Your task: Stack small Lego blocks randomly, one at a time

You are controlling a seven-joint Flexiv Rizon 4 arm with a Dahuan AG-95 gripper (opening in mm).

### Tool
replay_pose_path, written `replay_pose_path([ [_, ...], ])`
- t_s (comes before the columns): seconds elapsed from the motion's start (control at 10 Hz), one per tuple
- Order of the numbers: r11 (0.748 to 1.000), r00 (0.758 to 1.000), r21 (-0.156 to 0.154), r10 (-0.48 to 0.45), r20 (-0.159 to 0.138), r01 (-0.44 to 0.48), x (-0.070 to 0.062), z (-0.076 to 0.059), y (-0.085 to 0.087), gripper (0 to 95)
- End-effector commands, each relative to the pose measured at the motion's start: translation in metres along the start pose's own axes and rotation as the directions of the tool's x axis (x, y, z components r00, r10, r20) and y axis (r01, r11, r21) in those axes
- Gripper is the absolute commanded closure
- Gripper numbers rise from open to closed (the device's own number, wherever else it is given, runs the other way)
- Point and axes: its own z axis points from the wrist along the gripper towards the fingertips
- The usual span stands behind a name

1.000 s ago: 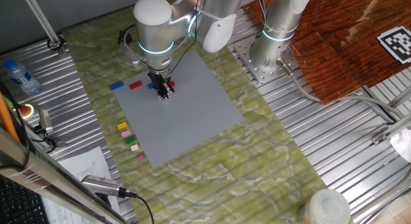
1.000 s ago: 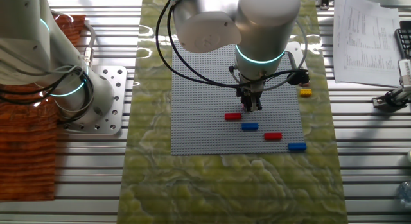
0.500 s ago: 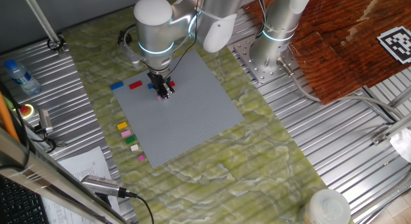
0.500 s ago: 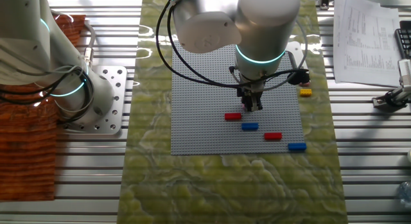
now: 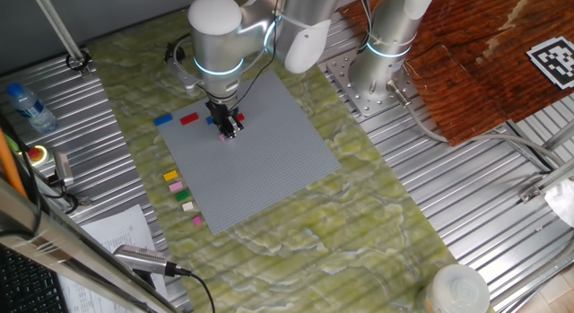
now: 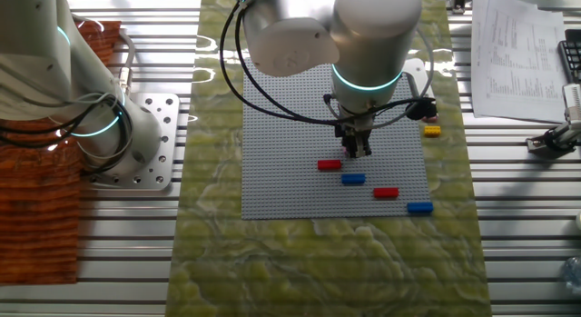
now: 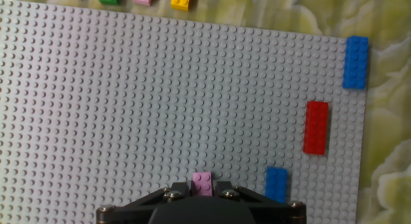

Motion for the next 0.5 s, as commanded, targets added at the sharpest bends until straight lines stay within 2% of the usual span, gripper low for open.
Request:
replay_pose_path([
  [0.1,1.0,1.0,0.002,0.002,0.002,-0.002,-0.0014,0.0012,-0.0036,95.0],
  [0.2,1.0,1.0,0.002,0.001,0.003,-0.001,-0.0017,0.0024,-0.0056,95.0],
  [0.3,1.0,1.0,-0.021,0.004,0.002,-0.004,-0.0017,0.0029,-0.006,95.0],
  [0.4,1.0,1.0,-0.029,0.008,0.006,-0.008,-0.0018,0.0022,-0.0056,95.0],
  [0.5,1.0,1.0,-0.024,0.014,0.011,-0.014,-0.0021,0.0025,-0.0046,95.0],
])
